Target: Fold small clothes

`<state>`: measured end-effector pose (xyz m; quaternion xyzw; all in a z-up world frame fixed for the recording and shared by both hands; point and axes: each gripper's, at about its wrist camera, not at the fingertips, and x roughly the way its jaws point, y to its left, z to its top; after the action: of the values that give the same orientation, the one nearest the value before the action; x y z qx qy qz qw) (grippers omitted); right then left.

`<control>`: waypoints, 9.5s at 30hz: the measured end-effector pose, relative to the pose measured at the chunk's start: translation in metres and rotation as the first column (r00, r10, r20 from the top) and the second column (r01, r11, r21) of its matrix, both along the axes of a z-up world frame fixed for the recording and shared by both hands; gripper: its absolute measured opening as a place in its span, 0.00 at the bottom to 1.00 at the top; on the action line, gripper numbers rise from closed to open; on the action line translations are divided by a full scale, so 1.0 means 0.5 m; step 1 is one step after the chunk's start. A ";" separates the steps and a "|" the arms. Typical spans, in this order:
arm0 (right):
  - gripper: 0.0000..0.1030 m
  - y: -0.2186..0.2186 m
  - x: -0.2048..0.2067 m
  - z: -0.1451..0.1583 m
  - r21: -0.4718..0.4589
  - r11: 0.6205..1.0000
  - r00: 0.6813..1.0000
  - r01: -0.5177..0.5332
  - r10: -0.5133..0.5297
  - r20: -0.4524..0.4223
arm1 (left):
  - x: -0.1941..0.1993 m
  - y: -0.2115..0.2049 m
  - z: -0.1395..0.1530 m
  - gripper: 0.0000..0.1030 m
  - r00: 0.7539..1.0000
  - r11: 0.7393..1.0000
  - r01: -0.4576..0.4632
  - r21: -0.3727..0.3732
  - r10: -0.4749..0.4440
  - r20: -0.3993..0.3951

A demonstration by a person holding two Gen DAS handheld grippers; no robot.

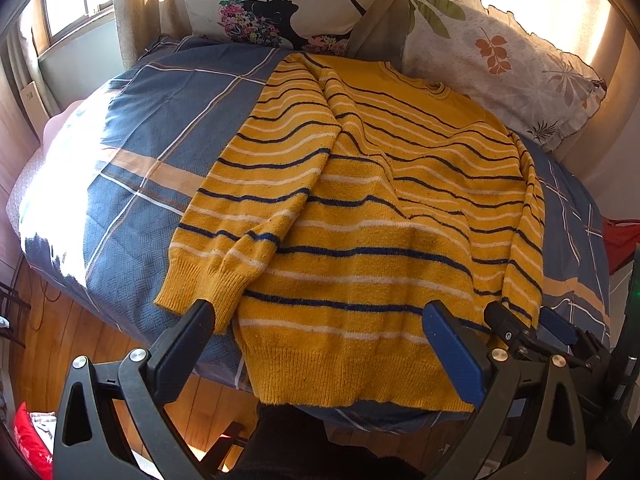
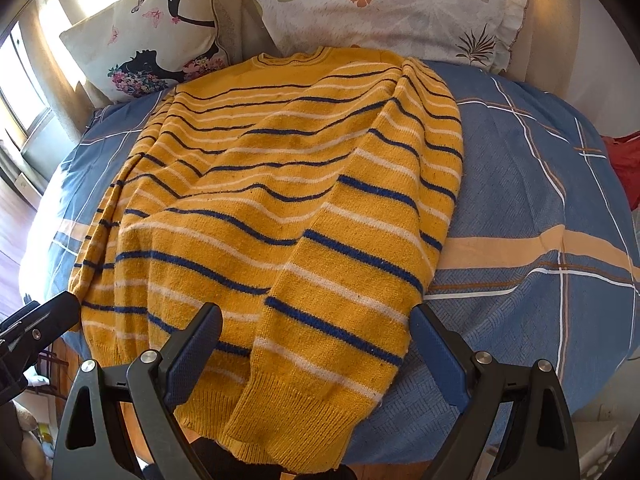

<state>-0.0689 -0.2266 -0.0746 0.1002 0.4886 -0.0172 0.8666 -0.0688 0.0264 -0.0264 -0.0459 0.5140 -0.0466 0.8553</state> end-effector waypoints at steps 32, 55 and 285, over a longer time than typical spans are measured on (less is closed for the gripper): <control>0.91 -0.073 -0.006 0.005 0.039 0.999 0.998 0.020 -0.022 0.050 | 0.030 -0.012 -0.015 1.00 0.999 1.000 -0.004 0.014 0.004 -0.040; 0.10 -0.091 -0.037 -0.013 0.207 0.964 0.985 -0.170 0.157 0.078 | 0.039 -0.005 -0.020 1.00 0.998 1.000 -0.022 0.014 0.023 -0.057; 0.52 -0.387 0.231 0.025 0.332 0.943 0.996 0.040 -0.065 0.067 | 0.417 -0.271 0.044 0.38 0.966 0.859 0.229 -0.458 -0.259 -0.003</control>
<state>0.0467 -0.4200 -0.0621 0.2574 0.4481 0.0455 0.8549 0.1395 -0.1092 -0.0043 -0.1801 0.5179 -0.2716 0.7909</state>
